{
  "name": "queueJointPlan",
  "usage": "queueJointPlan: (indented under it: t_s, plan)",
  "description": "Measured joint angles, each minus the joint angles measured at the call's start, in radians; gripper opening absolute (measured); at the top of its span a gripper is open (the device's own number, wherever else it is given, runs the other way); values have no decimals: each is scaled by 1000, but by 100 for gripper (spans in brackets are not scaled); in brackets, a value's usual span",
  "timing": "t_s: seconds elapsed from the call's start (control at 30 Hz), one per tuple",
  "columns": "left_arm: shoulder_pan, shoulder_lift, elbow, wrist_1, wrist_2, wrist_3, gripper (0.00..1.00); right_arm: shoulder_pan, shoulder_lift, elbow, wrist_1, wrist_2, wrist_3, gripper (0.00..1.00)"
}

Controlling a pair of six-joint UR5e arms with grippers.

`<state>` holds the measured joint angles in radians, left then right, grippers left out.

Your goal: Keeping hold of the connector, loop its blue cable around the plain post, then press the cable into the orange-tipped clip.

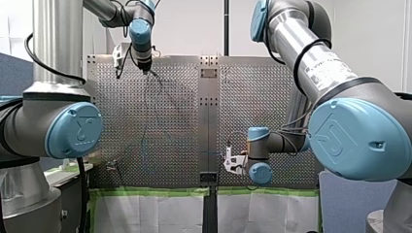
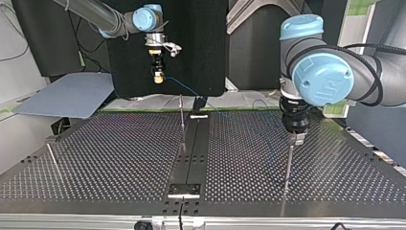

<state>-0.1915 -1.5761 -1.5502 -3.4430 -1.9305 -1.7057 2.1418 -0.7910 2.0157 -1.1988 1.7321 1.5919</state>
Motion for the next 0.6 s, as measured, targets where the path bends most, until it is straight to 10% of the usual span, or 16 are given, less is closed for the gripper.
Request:
queueJointPlan:
  t_s: [0.33,0.6]
  plan:
    - [-6,0,0,-100,20,84,98,0,0,0,3,0,0,0]
    - [-9,7,0,-179,-10,60,98,0,0,0,7,0,0,0]
